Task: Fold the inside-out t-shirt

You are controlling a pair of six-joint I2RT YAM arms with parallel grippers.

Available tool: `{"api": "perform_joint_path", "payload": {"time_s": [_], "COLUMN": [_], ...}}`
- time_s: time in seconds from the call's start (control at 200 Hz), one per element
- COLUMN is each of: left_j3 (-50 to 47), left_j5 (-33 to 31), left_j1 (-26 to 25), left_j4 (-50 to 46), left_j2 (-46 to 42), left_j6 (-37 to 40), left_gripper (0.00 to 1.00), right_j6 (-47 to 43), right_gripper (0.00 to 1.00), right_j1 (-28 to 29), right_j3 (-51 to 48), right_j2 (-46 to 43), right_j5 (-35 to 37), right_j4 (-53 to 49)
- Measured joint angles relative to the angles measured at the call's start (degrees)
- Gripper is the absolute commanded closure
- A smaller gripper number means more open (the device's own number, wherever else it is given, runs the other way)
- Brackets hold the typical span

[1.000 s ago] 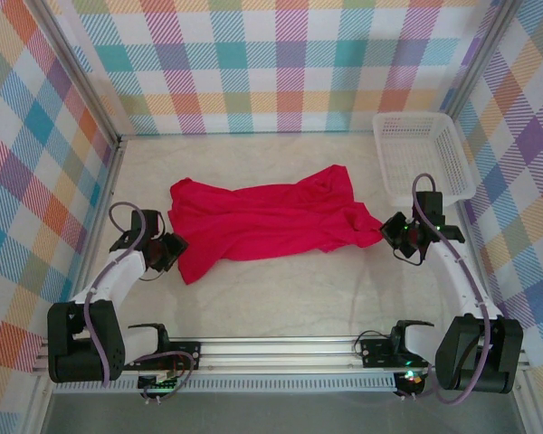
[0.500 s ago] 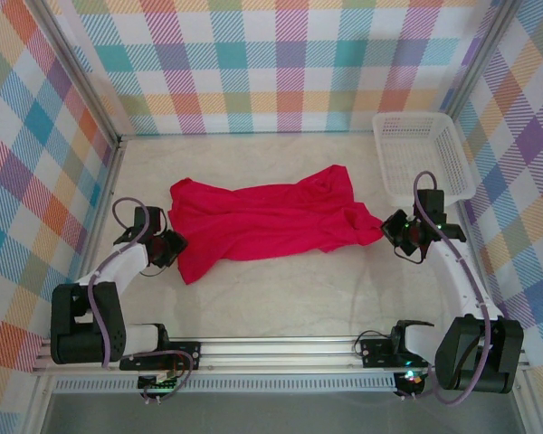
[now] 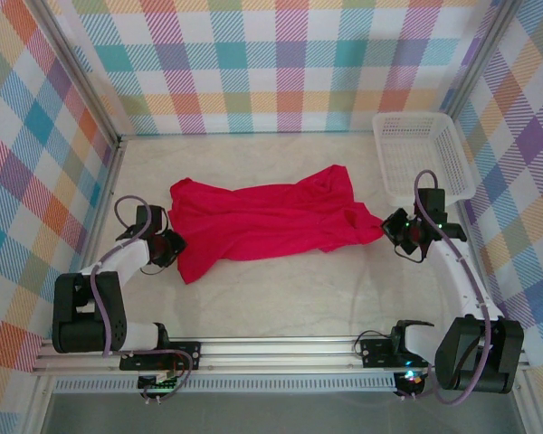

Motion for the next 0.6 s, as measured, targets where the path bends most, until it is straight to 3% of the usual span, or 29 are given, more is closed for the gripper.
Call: {"api": "perform_joint_path", "payload": {"time_s": [0.205,0.6], "left_j3": [0.2,7.7], "left_j5": [0.0,0.7], "left_j1": [0.0,0.2], "left_j4": [0.2,-5.1], "left_j2": [0.0,-3.4], "left_j6": [0.0,-0.4], "left_gripper": [1.00,1.00], "right_j6": [0.0,-0.1], "right_gripper": [1.00,1.00], "right_j1": [0.0,-0.3], "right_j3": [0.2,5.3], "right_j2": [0.0,0.0], "right_j5": [0.0,-1.4], "right_j4": [-0.1,-1.5]}}
